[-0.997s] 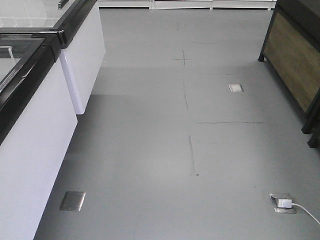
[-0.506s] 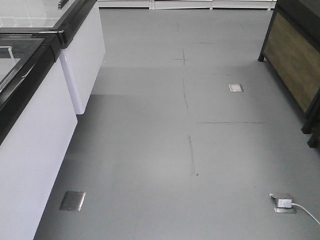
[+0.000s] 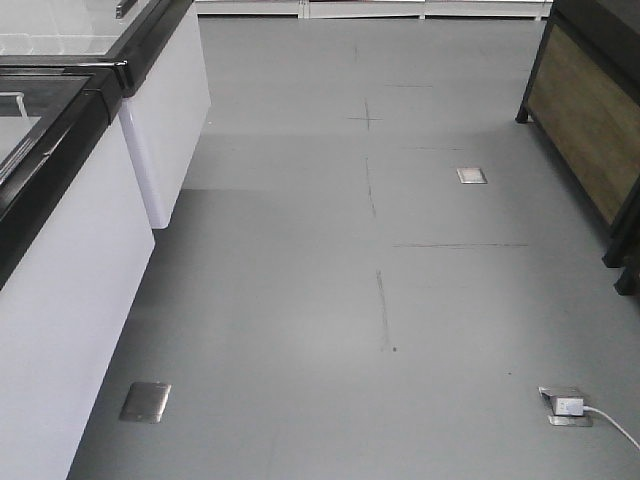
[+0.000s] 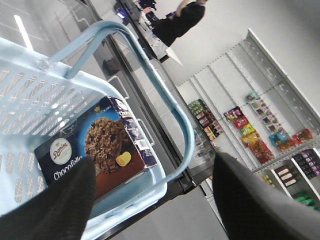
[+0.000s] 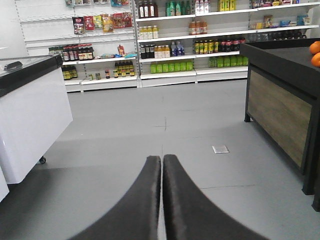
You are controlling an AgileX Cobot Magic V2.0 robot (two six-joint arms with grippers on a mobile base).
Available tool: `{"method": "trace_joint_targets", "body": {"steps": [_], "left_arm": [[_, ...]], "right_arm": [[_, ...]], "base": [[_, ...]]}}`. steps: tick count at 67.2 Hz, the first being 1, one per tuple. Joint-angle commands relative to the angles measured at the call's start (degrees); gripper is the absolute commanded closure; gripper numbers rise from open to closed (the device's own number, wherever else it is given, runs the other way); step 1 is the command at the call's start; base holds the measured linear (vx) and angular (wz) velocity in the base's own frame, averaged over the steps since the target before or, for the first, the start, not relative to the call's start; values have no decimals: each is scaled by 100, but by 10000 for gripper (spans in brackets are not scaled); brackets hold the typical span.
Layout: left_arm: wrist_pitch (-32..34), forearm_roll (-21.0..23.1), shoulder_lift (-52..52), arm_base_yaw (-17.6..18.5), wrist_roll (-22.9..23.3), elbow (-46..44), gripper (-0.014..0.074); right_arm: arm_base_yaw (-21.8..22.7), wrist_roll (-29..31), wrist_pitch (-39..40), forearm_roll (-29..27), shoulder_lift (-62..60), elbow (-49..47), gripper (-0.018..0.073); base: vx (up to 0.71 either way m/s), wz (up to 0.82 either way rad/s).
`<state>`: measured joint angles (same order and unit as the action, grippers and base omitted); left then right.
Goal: Left arm holds basket, right arm returns cookies
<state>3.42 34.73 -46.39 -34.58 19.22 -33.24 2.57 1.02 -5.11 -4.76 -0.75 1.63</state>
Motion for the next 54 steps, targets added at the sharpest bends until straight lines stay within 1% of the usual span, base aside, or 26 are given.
{"method": "trace_joint_targets", "body": {"steps": [1,7,11,22,26,38,48,54], "left_arm": [[276,85,-276,-48,-29,-502,128],[188,80,-638,-48,-40,-893,128],[-17,74,-893,-48,-71,-1188,128],[-499,82,-1715,-48,-505,-1947,128],[-619,82,-2031,-48,-545,-2186,128],[-684,76,-2799,-48,-562,-2708,128],[-835,83,-3287,-48,-934,-3160,129],[-943,127,-3503,-19,-1017,-3364,129]], "right_arm": [[32,28,406,37,-27,16,567],[32,28,406,37,-27,16,567],[32,28,406,37,-27,16,567],[32,28,406,37,-27,16,567],[32,28,406,37,-27,16,567],[32,28,401,37,-27,16,567],[32,28,406,37,-27,16,567],[32,28,406,37,-27,16,567]], "base": [[0,0],[0,0],[0,0],[0,0],[0,0],[0,0],[0,0],[0,0]]}}
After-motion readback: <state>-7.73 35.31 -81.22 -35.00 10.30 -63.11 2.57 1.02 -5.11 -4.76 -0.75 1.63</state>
